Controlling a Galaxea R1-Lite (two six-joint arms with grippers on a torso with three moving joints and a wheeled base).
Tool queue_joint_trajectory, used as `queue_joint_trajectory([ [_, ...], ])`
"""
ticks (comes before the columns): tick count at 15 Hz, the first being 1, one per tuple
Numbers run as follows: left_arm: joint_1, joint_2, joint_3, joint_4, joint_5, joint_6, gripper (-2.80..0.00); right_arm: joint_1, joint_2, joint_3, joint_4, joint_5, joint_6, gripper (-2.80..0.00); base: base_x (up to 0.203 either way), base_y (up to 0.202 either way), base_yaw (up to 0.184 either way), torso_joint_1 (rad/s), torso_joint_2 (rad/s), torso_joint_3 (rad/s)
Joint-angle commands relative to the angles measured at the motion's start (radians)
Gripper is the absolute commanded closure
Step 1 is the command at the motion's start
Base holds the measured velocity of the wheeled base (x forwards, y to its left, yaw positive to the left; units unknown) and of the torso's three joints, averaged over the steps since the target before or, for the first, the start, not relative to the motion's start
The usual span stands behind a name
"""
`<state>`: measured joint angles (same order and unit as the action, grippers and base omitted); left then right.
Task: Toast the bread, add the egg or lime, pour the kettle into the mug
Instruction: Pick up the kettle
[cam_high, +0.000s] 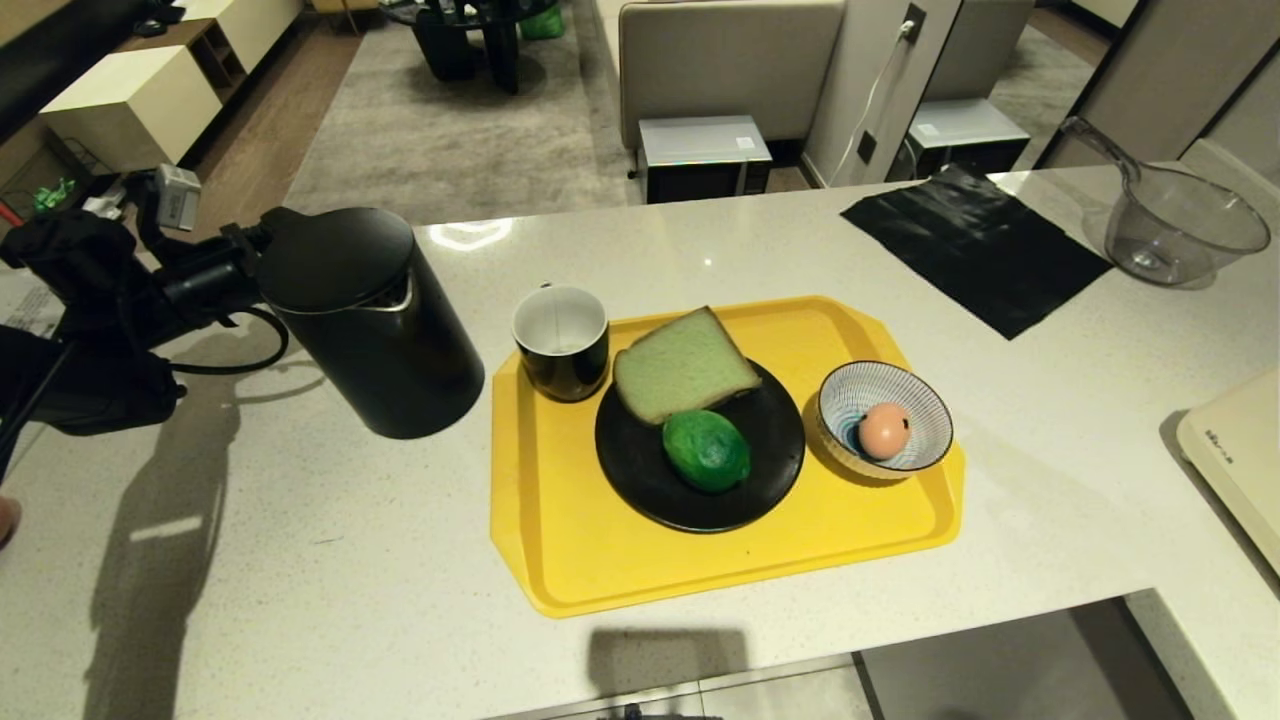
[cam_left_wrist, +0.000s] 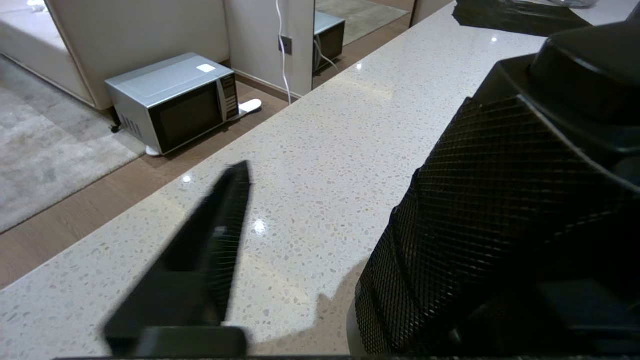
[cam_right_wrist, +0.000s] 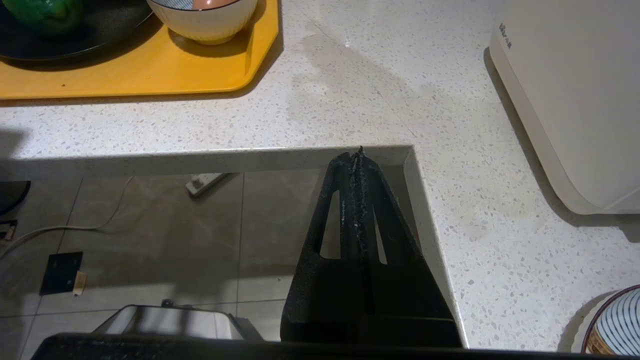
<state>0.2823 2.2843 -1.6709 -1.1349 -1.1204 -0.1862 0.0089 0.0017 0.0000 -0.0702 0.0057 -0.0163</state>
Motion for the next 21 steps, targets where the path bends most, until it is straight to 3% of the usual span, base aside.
queue_joint_trajectory([
  [1, 0.001, -0.002, 0.005, -0.006, -0.006, -0.004, 0.00, -0.001, 0.000, 0.028, 0.000, 0.000, -0.001, 0.00, 0.000, 0.000, 0.000, 0.000, 0.00, 0.000],
  [9, 0.003, -0.022, 0.035, -0.009, -0.005, -0.002, 0.00, 0.000, 0.001, 0.028, 0.000, 0.000, -0.001, 0.00, 0.000, 0.000, 0.000, 0.000, 0.00, 0.000],
  [16, 0.006, -0.180, 0.331, -0.016, 0.003, 0.040, 0.00, 0.000, 0.001, 0.028, -0.001, 0.000, -0.001, 0.00, 0.000, 0.000, 0.000, 0.000, 0.00, 0.000],
  [21, 0.046, -0.250, 0.425, -0.017, 0.050, 0.055, 0.00, -0.001, 0.000, 0.028, -0.002, 0.000, -0.001, 0.00, 0.000, 0.000, 0.000, 0.000, 0.00, 0.000],
])
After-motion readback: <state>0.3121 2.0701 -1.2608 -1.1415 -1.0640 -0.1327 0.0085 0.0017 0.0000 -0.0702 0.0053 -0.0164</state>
